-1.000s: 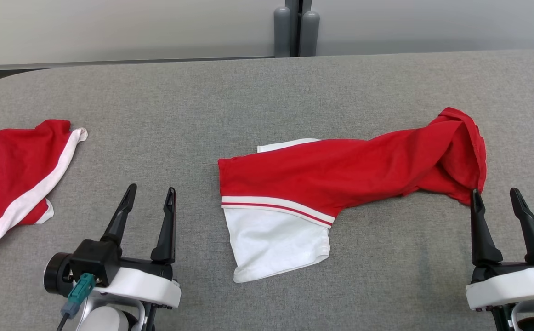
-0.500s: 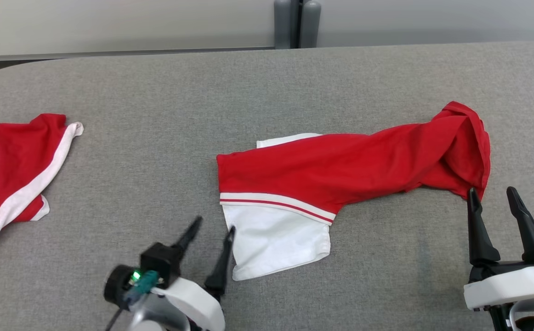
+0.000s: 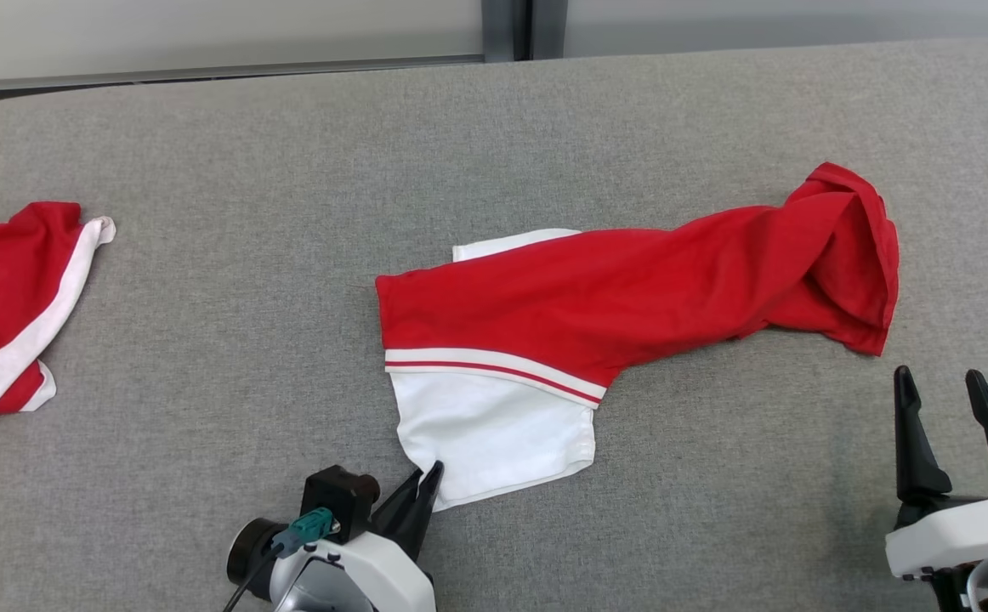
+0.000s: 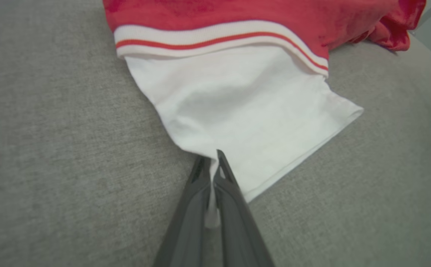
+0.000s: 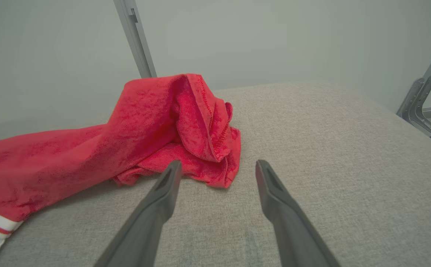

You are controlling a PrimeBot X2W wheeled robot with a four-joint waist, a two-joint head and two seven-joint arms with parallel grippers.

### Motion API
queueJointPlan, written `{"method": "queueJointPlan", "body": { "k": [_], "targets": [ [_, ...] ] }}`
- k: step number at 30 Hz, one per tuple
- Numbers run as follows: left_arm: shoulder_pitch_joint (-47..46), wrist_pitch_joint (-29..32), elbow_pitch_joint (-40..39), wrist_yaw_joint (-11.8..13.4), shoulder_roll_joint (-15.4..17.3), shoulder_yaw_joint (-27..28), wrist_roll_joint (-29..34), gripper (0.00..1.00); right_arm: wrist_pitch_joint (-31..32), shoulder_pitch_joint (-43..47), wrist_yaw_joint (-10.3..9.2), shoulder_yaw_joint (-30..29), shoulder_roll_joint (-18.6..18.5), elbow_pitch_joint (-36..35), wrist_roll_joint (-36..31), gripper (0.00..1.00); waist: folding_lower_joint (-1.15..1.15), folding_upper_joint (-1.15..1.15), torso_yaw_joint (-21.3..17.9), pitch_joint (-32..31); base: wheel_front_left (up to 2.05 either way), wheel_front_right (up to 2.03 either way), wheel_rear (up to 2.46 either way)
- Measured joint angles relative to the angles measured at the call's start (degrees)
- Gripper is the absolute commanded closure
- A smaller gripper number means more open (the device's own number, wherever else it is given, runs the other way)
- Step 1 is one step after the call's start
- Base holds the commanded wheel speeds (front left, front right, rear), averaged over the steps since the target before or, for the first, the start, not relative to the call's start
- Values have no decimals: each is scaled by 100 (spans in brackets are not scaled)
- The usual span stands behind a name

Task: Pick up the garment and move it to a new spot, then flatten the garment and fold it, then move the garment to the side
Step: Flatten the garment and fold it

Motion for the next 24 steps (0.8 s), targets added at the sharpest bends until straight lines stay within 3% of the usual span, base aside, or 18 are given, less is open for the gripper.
{"method": "queueJointPlan", "body": {
  "k": [13, 14, 16, 24],
  "targets": [
    [-410, -183, -52, -37, -10, -54, -1, 100, -253, -1401, 1, 354, -514, 1655, 23, 0, 0, 0, 159, 495, 0, 0, 0],
    [-431, -200, -47, -37, -15, -60, -1, 100, -250, -1474, 1, 365, -528, 1746, 21, 26, 0, 0, 183, 516, 0, 0, 0],
    [-440, -277, -44, -37, -30, -68, -7, 100, -250, -1549, 1, 404, -556, 1873, 19, 100, 0, 0, 226, 549, 0, 0, 0],
    [-580, -950, -255, 59, 24, 185, -44, 100, -380, -1572, 1, 387, -711, 1653, 238, 100, 0, 0, 194, 545, 0, 0, 0]
  ]
}}
